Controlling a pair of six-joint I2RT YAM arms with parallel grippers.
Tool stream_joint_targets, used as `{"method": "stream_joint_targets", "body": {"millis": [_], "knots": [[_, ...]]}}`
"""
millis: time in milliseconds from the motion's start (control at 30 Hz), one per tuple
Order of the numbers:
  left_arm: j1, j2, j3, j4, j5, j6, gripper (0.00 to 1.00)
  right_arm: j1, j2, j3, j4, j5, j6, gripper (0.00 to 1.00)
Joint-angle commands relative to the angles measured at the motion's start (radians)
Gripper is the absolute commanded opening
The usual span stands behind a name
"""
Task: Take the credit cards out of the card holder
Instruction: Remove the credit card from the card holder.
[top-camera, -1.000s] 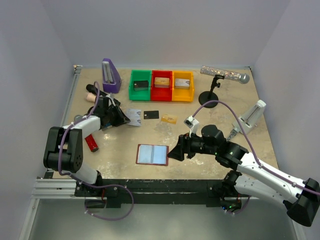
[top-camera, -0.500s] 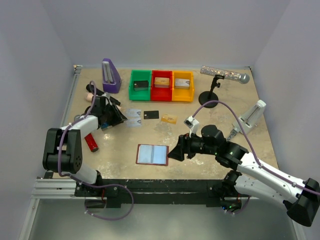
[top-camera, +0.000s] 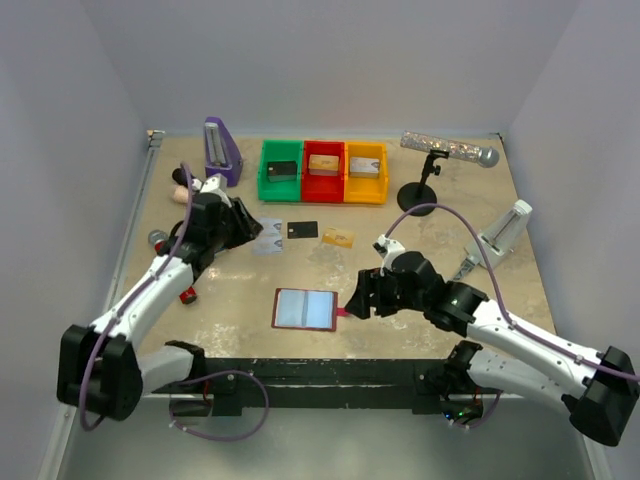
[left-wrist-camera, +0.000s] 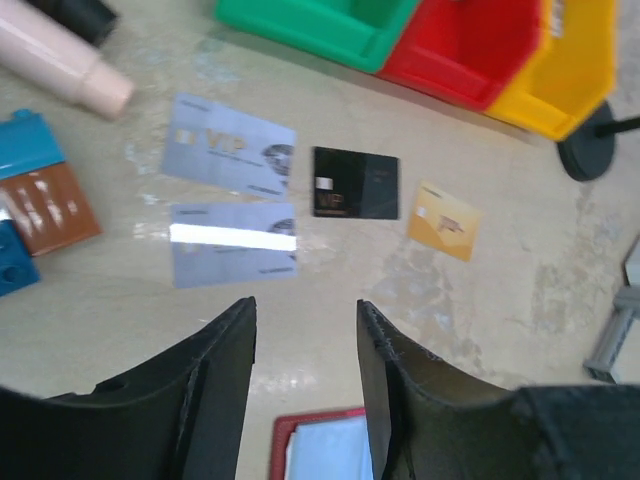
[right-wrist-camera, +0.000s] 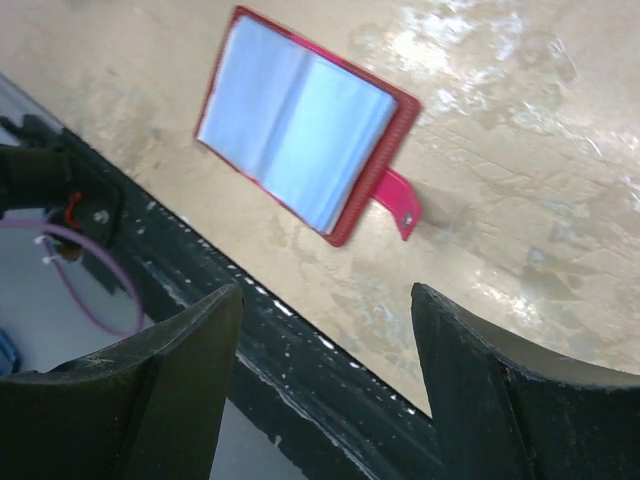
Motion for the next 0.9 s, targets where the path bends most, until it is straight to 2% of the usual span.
{"method": "stream_joint_targets", "body": {"millis": [0,33,67,100,133,167,267,467,567,767,867], "knots": [[-0.151,-0.203,-0.097,-0.012,-0.196,-0.007,0.52,0.000,0.075,0.045,-0.042,0.096,0.033,0.73],[-0.177,-0.267,-0.136,0.007,-0.218,-0.024,0.55,-0.002,0.101,0.051,-0.042,0.092,0.032,0.73],[-0.195,-0.318,-0.173,0.020,-0.236,-0.050,0.66,0.000,0.129,0.059,-0.045,0.095,0.030,0.73],[-0.206,-0.375,-0.204,0.030,-0.232,-0.073,0.85,0.000,0.156,0.069,-0.049,0.098,0.030,0.73],[-0.208,-0.441,-0.245,0.047,-0.198,-0.079,0.90,0.000,0.187,0.076,-0.049,0.090,0.030,0.72],[-0.208,-0.475,-0.264,0.030,-0.171,-0.099,1.00,0.000,0.213,0.085,-0.049,0.090,0.032,0.72],[-0.209,-0.544,-0.319,-0.004,-0.076,-0.145,1.00,0.000,0.288,0.108,-0.049,0.087,0.052,0.71],[-0.209,-0.624,-0.448,-0.018,-0.029,-0.346,1.00,-0.002,0.413,0.157,-0.045,0.099,0.065,0.67],[-0.209,-0.627,-0.464,-0.010,0.033,-0.374,1.00,-0.002,0.483,0.198,-0.063,0.088,0.062,0.60],[-0.209,-0.630,-0.460,-0.048,0.060,-0.366,1.00,-0.003,0.583,0.246,-0.078,0.072,0.075,0.54],[-0.209,-0.662,-0.519,0.009,0.124,-0.423,1.00,-0.003,0.609,0.248,-0.082,0.059,0.078,0.49]]}}
